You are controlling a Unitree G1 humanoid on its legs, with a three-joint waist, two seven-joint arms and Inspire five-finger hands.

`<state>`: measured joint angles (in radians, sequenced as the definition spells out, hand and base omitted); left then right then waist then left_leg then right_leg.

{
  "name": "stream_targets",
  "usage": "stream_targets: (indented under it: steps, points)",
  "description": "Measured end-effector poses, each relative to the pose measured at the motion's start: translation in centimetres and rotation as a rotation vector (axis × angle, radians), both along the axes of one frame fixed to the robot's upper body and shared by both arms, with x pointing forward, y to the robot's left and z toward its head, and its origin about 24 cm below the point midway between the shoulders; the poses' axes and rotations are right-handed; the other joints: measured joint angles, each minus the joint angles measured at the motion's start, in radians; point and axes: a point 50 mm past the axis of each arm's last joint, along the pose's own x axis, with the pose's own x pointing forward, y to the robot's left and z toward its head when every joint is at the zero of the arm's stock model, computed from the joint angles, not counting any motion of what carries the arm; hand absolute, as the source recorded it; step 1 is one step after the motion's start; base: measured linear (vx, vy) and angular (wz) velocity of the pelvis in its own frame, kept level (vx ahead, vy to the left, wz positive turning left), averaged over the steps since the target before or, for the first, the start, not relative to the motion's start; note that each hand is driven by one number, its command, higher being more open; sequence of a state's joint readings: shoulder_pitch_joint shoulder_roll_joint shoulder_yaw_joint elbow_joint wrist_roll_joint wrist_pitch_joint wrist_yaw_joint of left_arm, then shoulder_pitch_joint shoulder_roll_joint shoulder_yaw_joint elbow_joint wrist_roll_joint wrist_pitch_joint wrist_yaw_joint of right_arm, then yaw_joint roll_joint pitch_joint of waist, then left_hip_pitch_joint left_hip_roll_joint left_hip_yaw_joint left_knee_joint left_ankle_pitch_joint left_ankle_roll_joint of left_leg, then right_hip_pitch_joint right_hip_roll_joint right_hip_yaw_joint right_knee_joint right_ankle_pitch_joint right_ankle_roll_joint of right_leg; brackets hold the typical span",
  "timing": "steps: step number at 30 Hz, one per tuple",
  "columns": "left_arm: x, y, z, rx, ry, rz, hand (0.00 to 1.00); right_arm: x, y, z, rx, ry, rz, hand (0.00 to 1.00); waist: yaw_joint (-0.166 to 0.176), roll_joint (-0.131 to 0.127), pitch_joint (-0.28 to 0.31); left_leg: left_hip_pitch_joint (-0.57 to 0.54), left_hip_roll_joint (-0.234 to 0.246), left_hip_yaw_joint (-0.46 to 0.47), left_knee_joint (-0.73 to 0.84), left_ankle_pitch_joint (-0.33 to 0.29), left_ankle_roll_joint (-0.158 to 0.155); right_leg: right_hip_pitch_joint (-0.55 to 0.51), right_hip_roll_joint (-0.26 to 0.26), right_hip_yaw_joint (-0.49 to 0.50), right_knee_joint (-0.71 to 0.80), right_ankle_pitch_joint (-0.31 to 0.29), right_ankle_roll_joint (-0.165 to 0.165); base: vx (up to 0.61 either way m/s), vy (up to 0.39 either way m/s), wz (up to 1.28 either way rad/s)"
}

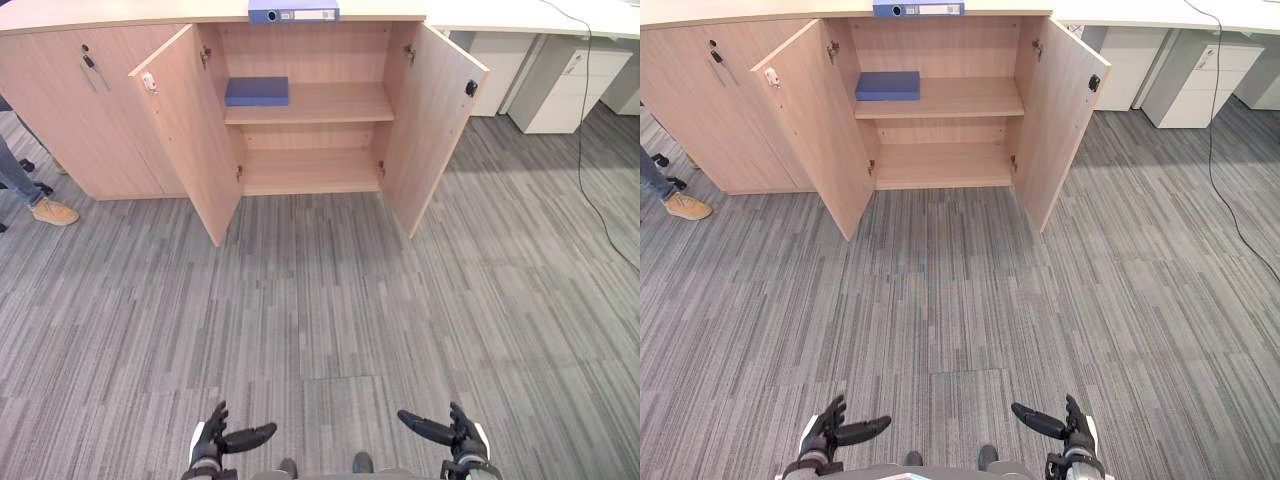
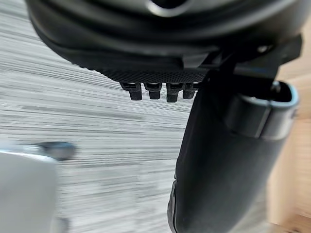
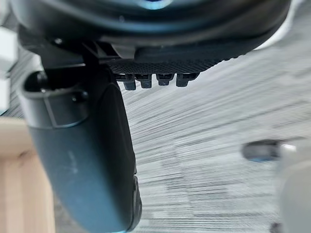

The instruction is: Walk over to the cabinet, pick up the folder, carry it to the office cabinet, place the folder inside the office cabinet, then close the office cabinet door

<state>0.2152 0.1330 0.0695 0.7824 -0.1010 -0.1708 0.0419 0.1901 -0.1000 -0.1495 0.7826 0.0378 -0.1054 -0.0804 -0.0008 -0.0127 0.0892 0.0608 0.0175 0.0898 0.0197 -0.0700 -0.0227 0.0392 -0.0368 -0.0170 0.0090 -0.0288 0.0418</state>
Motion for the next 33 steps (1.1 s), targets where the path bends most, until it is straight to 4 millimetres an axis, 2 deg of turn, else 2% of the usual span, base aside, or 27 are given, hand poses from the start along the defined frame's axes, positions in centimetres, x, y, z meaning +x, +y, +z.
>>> stream_targets:
  steps: [4,10,13,14,16,18,19,20,21,22,23,25,26,27,28,29,30,31,32,33]
  points:
    - [1.0,0.3,0.8,0.009,-0.06,0.003,1.0,1.5,0.1,0.6,-0.035,-0.033,0.071,1.0,-0.006,-0.001,0.019,0.019,-0.004,0.002,-0.013,-0.007,-0.003,0.013,-0.005,-0.006,-0.001,0.0,0.001,0.07,0.039,0.01]
    - [0.8,0.3,1.0,0.008,-0.074,0.004,1.0,1.7,-0.3,0.8,-0.055,-0.039,0.087,1.0,-0.009,0.006,0.032,0.015,-0.012,0.002,-0.011,-0.02,0.0,0.012,-0.014,-0.012,-0.003,-0.001,0.003,0.01,0.004,0.01]
    - [0.9,0.6,1.3,0.013,-0.09,0.021,1.0,2.6,-0.5,1.2,-0.065,-0.063,0.092,1.0,-0.002,0.006,0.038,-0.032,-0.016,0.01,0.051,-0.066,0.019,-0.007,-0.02,-0.007,-0.01,-0.008,0.014,-0.04,0.008,-0.12]
    - [1.0,0.6,1.4,0.011,-0.1,0.036,1.0,3.0,-0.6,1.4,-0.07,-0.072,0.095,1.0,0.002,0.007,0.046,-0.065,-0.017,0.02,0.107,-0.098,0.027,-0.018,-0.024,-0.002,-0.008,-0.016,0.024,-0.07,0.021,-0.22]
    - [1.1,0.3,1.5,-0.009,-0.116,0.059,1.0,3.3,-1.2,1.6,-0.086,-0.079,0.094,1.0,0.008,0.023,0.057,-0.116,-0.014,0.031,0.181,-0.152,0.04,-0.049,-0.027,0.002,0.025,-0.043,0.04,-0.06,0.047,-0.11]
    - [1.2,0.1,1.7,-0.02,-0.132,0.07,1.0,3.1,-1.8,1.7,-0.096,-0.072,0.068,1.0,0.006,0.026,0.062,-0.159,-0.025,0.029,0.257,-0.208,0.058,-0.124,-0.051,-0.013,0.182,-0.147,0.078,0.05,0.08,0.18]
    - [1.2,0.1,1.7,-0.02,-0.133,0.071,1.0,2.9,-1.9,1.7,-0.095,-0.069,0.058,1.0,0.006,0.025,0.066,-0.159,-0.031,0.02,0.264,-0.22,0.066,-0.143,-0.062,-0.017,0.237,-0.161,0.083,0.09,0.067,0.18]
    - [1.1,0.1,1.6,-0.02,-0.126,0.076,1.0,2.9,-2.1,1.6,-0.094,-0.067,0.046,1.0,0.005,0.024,0.07,-0.151,-0.039,0.013,0.265,-0.233,0.078,-0.19,-0.073,-0.03,0.351,-0.178,0.083,0.15,0.104,0.14]
    - [1.1,0.3,1.7,-0.016,-0.127,0.081,1.0,2.9,-2.0,1.6,-0.087,-0.07,0.04,1.0,0.001,0.033,0.084,-0.125,-0.038,-0.002,0.259,-0.236,0.1,-0.285,-0.08,-0.067,0.553,-0.198,0.085,0.18,0.106,0.23]
    - [1.2,0.6,1.8,-0.006,-0.125,0.076,1.0,2.8,-1.7,1.5,-0.072,-0.066,0.032,1.0,-0.007,0.034,0.1,-0.093,-0.036,-0.017,0.25,-0.243,0.11,-0.317,-0.084,-0.092,0.612,-0.226,0.06,0.29,0.107,0.3]
    - [1.3,1.0,1.9,0.008,-0.122,0.073,1.0,2.7,-1.5,1.4,-0.064,-0.063,0.041,1.0,-0.009,0.04,0.119,-0.046,-0.03,-0.026,0.222,-0.247,0.105,-0.343,-0.082,-0.126,0.598,-0.239,0.038,0.26,0.037,0.27]
    - [1.7,1.4,2.1,0.028,-0.132,0.077,1.0,2.9,-1.2,1.4,-0.062,-0.064,0.057,1.0,-0.023,0.044,0.129,0.011,-0.011,-0.051,0.182,-0.253,0.094,-0.396,-0.054,-0.16,0.517,-0.233,0.025,0.52,-0.012,0.42]
    - [2.7,1.5,2.5,0.028,-0.159,0.078,1.0,2.9,-1.2,1.4,-0.063,-0.065,0.06,1.0,-0.037,0.061,0.142,0.042,0.016,-0.081,0.147,-0.255,0.088,-0.441,-0.022,-0.181,0.447,-0.208,0.008,0.59,-0.059,0.65]
    - [3.3,1.3,2.6,0.023,-0.175,0.077,1.0,3.0,-1.2,1.4,-0.065,-0.068,0.061,1.0,-0.042,0.067,0.147,0.059,0.035,-0.095,0.124,-0.254,0.084,-0.464,-0.004,-0.189,0.404,-0.179,0.0,0.54,-0.092,0.74]
    - [4.3,1.2,3.0,0.017,-0.204,0.073,1.0,3.1,-1.3,1.5,-0.068,-0.07,0.062,1.0,-0.047,0.085,0.159,0.089,0.067,-0.112,0.092,-0.254,0.059,-0.503,0.031,-0.195,0.288,-0.088,-0.011,0.46,-0.082,0.59]
    - [4.6,1.0,3.1,0.016,-0.212,0.065,1.0,2.9,-1.3,1.5,-0.069,-0.068,0.065,1.0,-0.048,0.079,0.157,0.111,0.073,-0.113,0.084,-0.261,0.031,-0.517,0.046,-0.19,0.193,-0.001,-0.018,0.62,-0.12,0.65]
    - [4.6,1.0,3.1,0.015,-0.211,0.062,1.0,2.2,-1.3,1.4,-0.071,-0.056,0.068,1.0,-0.055,0.064,0.152,0.156,0.072,-0.114,0.091,-0.291,-0.02,-0.519,0.042,-0.176,0.119,0.155,-0.056,0.8,-0.187,0.46]
    - [4.8,0.0,2.8,-0.017,-0.209,0.07,1.0,3.4,-1.6,1.8,-0.083,-0.08,0.076,1.0,-0.07,0.112,0.166,0.157,0.12,-0.116,0.166,-0.289,-0.072,-0.525,0.068,-0.201,0.231,0.195,-0.1,0.93,-0.247,0.42]
    - [5.2,-0.2,2.9,-0.022,-0.217,0.058,1.0,4.1,-1.2,2.2,-0.077,-0.107,0.082,1.0,-0.076,0.099,0.174,0.123,0.112,-0.104,0.267,-0.239,-0.149,-0.522,0.055,-0.201,0.287,0.124,-0.101,0.79,-0.254,0.21]
    - [5.1,-0.4,2.8,-0.03,-0.215,0.061,1.0,4.2,-1.0,2.3,-0.073,-0.114,0.09,1.0,-0.074,0.098,0.175,0.1,0.113,-0.098,0.35,-0.192,-0.153,-0.505,0.054,-0.202,0.307,0.089,-0.104,0.4,-0.145,0.15]
